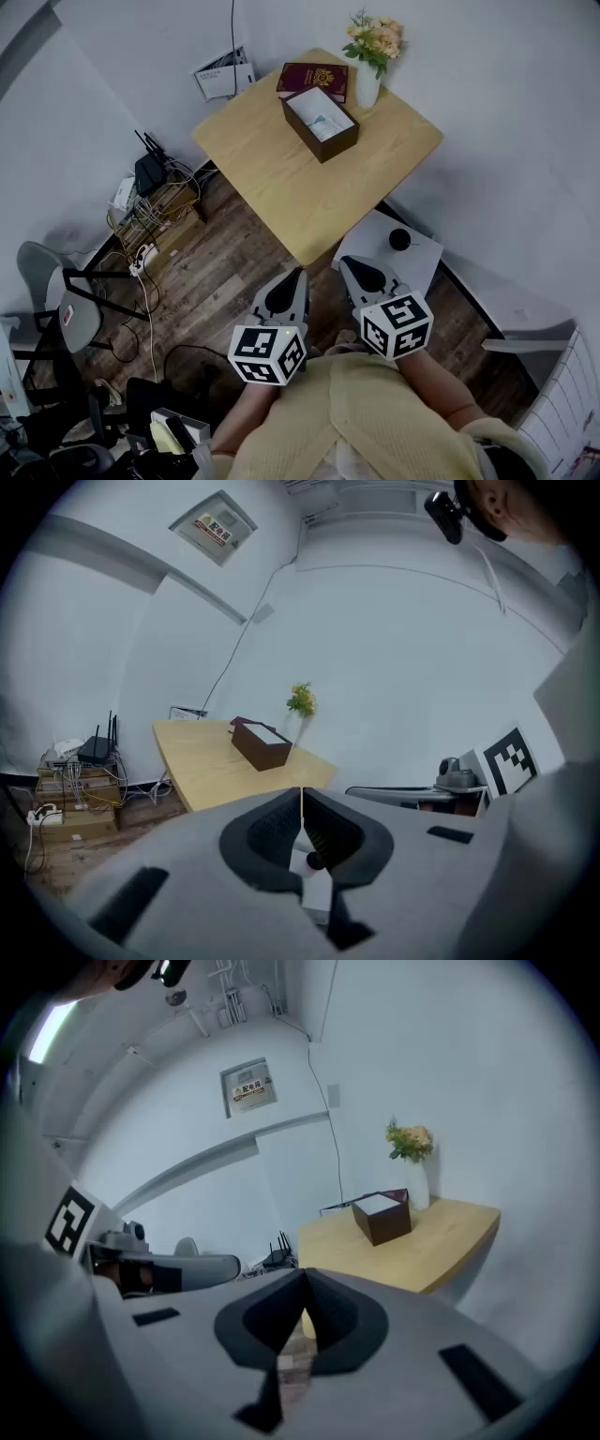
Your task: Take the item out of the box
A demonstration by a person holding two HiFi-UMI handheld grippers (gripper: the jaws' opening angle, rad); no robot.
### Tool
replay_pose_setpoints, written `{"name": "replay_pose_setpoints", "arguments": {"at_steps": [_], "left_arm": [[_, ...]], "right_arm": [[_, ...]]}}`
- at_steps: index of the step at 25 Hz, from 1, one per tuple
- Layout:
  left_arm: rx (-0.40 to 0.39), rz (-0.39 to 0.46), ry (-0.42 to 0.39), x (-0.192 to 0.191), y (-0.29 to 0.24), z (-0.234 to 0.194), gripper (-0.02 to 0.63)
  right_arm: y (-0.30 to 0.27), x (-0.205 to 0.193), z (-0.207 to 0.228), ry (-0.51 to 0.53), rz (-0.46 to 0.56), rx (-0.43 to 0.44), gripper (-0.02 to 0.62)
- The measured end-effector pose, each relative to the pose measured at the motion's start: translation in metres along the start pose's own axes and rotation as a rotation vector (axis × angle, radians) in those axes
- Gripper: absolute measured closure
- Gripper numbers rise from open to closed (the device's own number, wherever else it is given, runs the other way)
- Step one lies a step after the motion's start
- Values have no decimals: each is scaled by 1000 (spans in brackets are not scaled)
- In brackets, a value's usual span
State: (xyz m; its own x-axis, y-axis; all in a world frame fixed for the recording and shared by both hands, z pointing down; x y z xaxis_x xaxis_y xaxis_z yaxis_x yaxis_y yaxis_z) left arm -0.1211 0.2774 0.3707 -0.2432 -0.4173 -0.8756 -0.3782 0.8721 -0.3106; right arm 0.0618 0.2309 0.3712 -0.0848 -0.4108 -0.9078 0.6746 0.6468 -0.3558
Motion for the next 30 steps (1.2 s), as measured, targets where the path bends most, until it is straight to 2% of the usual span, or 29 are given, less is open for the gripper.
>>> {"name": "replay_pose_setpoints", "arguments": {"at_steps": [6,16,22,30], "left_arm": [[-1,-12,4,-5,-11,8,580],[11,-20,3,-17,-23,29,580],[34,-31,10,-15,-25,22,580],[-11,-62,5,-1,-48,-4,580]], "right_arm": [[5,-2,14,-68,24,16,565],[13,-7,32,-52,6,47,565],[6,-9,32,-59,-8,63,565],[-27,0,32,-65,-29,39,565]]}}
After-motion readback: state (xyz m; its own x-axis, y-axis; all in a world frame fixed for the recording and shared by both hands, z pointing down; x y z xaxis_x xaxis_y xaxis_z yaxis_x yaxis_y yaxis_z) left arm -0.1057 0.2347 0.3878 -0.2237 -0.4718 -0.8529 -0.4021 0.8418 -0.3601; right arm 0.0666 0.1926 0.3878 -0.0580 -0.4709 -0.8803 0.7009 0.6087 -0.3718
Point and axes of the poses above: the fingertips, and each gripper's own axes: y backward along the fingers, z to its right, x out of its top, the point moved 10 cm from there along y, backward along the fingers, and after that the axes turned 3 degrees about y, right-handed, at the moved point
